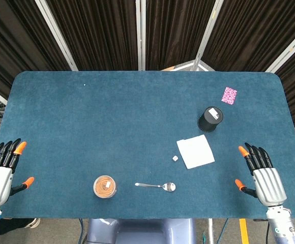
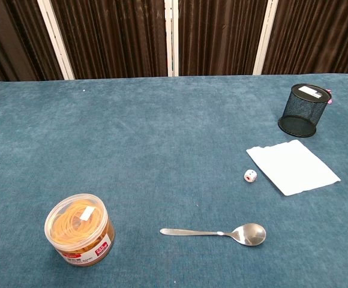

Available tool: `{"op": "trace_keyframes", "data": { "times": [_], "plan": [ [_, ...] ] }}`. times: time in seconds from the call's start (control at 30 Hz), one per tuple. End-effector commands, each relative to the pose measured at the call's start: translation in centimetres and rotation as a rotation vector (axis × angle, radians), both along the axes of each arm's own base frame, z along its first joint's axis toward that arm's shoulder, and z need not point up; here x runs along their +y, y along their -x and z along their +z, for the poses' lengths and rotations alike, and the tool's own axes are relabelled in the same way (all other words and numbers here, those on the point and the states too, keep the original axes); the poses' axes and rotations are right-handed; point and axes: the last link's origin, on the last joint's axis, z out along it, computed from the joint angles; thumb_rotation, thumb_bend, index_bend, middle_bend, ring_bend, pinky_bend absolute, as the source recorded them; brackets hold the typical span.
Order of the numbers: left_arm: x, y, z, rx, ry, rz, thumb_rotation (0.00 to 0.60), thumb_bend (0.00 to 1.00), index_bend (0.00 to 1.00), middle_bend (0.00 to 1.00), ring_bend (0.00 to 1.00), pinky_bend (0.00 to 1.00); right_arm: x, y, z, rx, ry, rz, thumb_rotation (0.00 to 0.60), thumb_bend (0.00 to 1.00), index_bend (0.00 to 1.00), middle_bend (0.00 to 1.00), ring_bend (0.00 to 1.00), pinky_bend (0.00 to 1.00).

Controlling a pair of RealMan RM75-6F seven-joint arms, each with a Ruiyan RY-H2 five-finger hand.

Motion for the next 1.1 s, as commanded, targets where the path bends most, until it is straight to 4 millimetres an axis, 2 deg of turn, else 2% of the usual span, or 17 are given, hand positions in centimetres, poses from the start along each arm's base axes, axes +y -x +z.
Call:
{"op": "trace_keyframes", "data": {
  "times": [0.03,0.4,0.5,0.63,0.83,0.93,1.1],
  "plan": [
    [0.0,0.0,0.0,0.0,0.0,0.0,0.6,0.0,0.0,0.0,0.0,0.0,0.0,0.0,0.0,0.001,0.001,0.0,0.6,0.14,0.03,0.0,0.0,0.0],
    [0.0,0.0,-0.1,0.006,0.001,0.0,0.6,0.0,0.0,0.0,0.0,0.0,0.0,-0.2,-0.1,-0.001,-0.004,0.007,0.6,0.14,0.04,0.0,0.0,0.0],
    [0.1,0.0,0.0,0.002,-0.001,0.003,0.6,0.0,0.0,0.0,0.0,0.0,-0.1,-0.4,-0.4,-0.004,-0.012,0.007,0.6,0.15,0.1,0.0,0.0,0.0],
    [0.2,0.2,0.2,-0.003,-0.005,0.01,0.6,0.0,0.0,0.0,0.0,0.0,-0.7,-1.1,-0.9,-0.024,-0.036,0.008,0.6,0.21,0.24,0.0,0.0,0.0],
    [0.5,0.3,0.1,0.0,-0.002,0.016,0.6,0.0,0.0,0.0,0.0,0.0,-3.5,-3.8,-3.6,-0.043,-0.13,0.045,0.6,0.23,0.32,0.02,0.0,0.0],
    [0.6,0.3,0.3,-0.003,-0.007,0.018,0.6,0.0,0.0,0.0,0.0,0.0,-5.2,-5.3,-5.2,-0.04,-0.17,0.05,0.6,0.23,0.32,0.03,0.0,0.0],
    [0.7,0.4,0.3,-0.008,-0.006,0.021,0.6,0.0,0.0,0.0,0.0,0.0,-6.9,-6.8,-7.7,-0.042,-0.241,0.039,0.6,0.22,0.3,0.03,0.0,0.0]
  ]
}}
